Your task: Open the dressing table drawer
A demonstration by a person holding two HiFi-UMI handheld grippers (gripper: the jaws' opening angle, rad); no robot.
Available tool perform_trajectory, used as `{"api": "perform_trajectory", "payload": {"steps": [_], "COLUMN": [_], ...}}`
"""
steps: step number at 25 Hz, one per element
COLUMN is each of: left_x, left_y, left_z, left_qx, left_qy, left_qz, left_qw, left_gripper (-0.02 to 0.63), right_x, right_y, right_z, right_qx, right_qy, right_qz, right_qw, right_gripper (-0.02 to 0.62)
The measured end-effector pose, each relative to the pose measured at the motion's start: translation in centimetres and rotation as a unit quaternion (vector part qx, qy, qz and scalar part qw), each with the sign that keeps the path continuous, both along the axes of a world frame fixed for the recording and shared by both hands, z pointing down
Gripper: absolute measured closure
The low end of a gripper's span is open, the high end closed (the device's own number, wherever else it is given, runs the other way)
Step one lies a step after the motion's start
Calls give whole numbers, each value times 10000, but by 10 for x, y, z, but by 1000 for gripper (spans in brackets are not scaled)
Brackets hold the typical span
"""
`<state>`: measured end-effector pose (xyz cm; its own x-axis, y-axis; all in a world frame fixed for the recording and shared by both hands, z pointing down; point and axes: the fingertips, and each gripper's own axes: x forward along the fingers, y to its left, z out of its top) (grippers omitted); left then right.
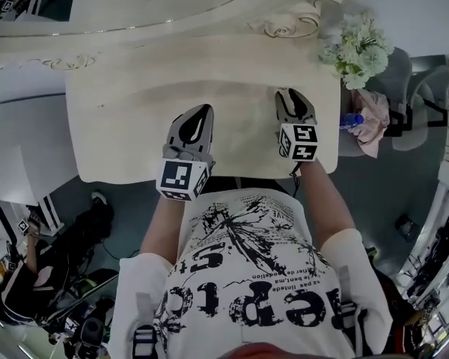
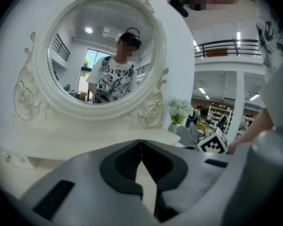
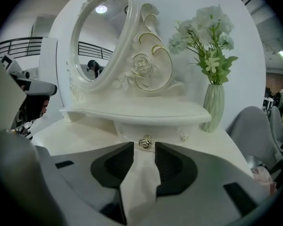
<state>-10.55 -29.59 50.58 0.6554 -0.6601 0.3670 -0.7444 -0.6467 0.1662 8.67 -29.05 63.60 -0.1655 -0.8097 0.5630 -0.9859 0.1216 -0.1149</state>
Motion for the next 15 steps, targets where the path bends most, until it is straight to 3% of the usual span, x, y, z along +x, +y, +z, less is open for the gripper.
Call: {"api": "perform_trajectory", "payload": {"steps": [5,15], "left_x": [-9,-16], "left_y": [-8,-12], "left_z": [2,0], "left_qx": [-20,12], "left_qy": [-50,-100], "left_qz": [69,173], "left_qw": [10000,9998], "left_gripper": [586,586], "right_x": [-3,1], "right_y": [-13,-16], "right_z": [5,9], "right_qx": [-103,-268], "right_qy": [-86,200], "right_qz": [154,341], "right_qw": [9998,9989], "right_gripper": [463,491]}}
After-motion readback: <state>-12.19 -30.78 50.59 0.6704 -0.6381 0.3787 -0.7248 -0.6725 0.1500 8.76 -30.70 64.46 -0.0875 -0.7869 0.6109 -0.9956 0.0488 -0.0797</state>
